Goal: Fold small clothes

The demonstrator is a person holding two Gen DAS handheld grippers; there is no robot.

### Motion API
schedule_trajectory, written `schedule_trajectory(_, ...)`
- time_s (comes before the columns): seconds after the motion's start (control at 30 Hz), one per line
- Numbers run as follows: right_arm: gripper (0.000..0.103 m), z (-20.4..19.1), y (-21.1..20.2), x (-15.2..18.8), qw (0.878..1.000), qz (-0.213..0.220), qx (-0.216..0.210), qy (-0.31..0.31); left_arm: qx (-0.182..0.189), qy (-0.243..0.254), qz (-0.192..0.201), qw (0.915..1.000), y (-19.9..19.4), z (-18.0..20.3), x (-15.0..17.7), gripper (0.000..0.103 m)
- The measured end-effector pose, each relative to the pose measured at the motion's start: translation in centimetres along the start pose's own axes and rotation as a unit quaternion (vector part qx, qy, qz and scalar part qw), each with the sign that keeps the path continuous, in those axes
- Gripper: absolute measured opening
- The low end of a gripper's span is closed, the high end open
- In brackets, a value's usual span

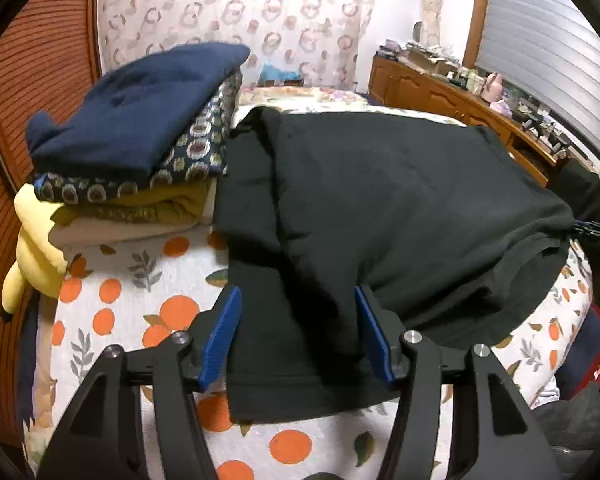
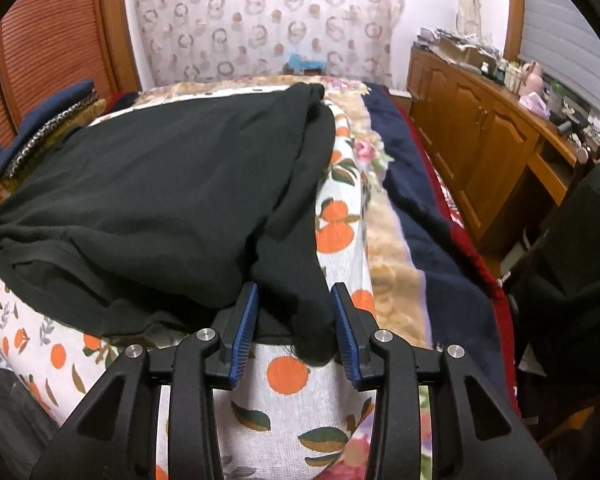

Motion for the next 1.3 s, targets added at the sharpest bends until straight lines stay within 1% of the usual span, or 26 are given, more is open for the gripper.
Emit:
schedule_trajectory(0.03,0.035,-0.1,0.0,0.2,1.000,-0.001,-0.003,0.000,0.000,-0.003,-0.001,1.0000,0.2,-0.1,0.1,0.057)
schedule_trajectory(0.07,0.021,-0.1,0.0,0.3,1.000,-0.001,-0.006,0.000,0.001,-0.007,-0.003,1.0000,0.3,-0.2,0.2,0.057)
schedule_trajectory(0.1,0.008,-0.2,-0.3,0.4,1.000,0.001,-0.011,-0.004,0.002,-0.009,-0.004,1.0000,0.5,-0.2,0.3,0.057)
schedule_trajectory(0.13,0.005,-0.2,-0.6,0.4,1.000,0.005,-0.013,-0.007,0.002,-0.009,-0.005,0.9999,0.5,-0.3,0.3,0.057)
schedule_trajectory(0.17,0.003,-0.3,-0.9,0.3,1.000,0.008,-0.020,-0.006,0.001,-0.009,-0.005,0.9999,0.6,-0.3,0.4,0.057)
schedule_trajectory(0.2,0.003,-0.1,-1.7,0.3,0.999,0.010,-0.036,-0.001,0.000,-0.009,-0.005,0.9999,0.5,-0.3,0.4,0.057)
schedule_trajectory(0.23,0.002,0.1,-2.3,0.3,0.999,0.012,-0.038,-0.002,0.001,-0.010,-0.003,0.9999,0.3,-0.3,0.3,0.057)
schedule_trajectory(0.4,0.002,1.7,-5.4,0.6,1.000,0.017,-0.021,-0.005,0.000,-0.002,0.021,0.9998,-1.6,0.5,-0.6,0.057)
schedule_trajectory(0.53,0.002,1.6,-5.8,1.2,1.000,0.015,-0.020,-0.009,-0.004,-0.003,0.021,0.9998,-1.6,0.2,-0.9,0.057)
schedule_trajectory(0.73,0.006,2.0,-6.8,0.5,1.000,0.029,-0.003,-0.010,-0.002,-0.023,0.004,0.9997,-0.2,-0.7,-0.2,0.058)
schedule_trajectory(0.8,0.011,2.0,-7.4,0.0,0.999,0.039,0.003,-0.011,0.000,-0.025,0.003,0.9997,0.0,-0.8,0.0,0.058)
schedule_trajectory(0.83,0.013,1.9,-7.7,-0.4,0.999,0.046,0.004,-0.010,0.000,-0.026,0.003,0.9997,-0.1,-0.8,0.0,0.058)
schedule_trajectory(0.9,0.021,1.5,-8.2,-1.0,0.998,0.057,0.004,-0.010,0.000,-0.025,0.003,0.9997,0.0,-0.8,0.0,0.058)
schedule_trajectory(0.97,0.025,1.1,-8.5,-1.7,0.998,0.066,0.006,-0.012,0.000,-0.024,0.002,0.9997,0.1,-0.8,0.0,0.058)
schedule_trajectory(1.07,0.036,-0.2,-8.5,-2.8,0.997,0.077,-0.006,-0.018,0.001,-0.026,-0.001,0.9997,0.3,-1.0,0.2,0.058)
schedule_trajectory(1.17,0.039,-1.9,-8.0,-3.5,0.996,0.084,-0.022,-0.028,0.004,-0.035,-0.007,0.9994,0.7,-1.5,0.4,0.059)
schedule_trajectory(1.3,0.041,-4.7,-7.1,-4.0,0.995,0.084,-0.042,-0.042,0.008,-0.035,-0.003,0.9993,0.7,-1.6,0.5,0.060)
Point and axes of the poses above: each gripper's, at about its wrist camera, not at the fingertips, and y roughly the way its jaws point, z to its right, x to its underside, the point moved 7 cm from there along y, roughly the way its jaws point, and after that the axes turned 12 degrees about x, right-handed, at the moved point
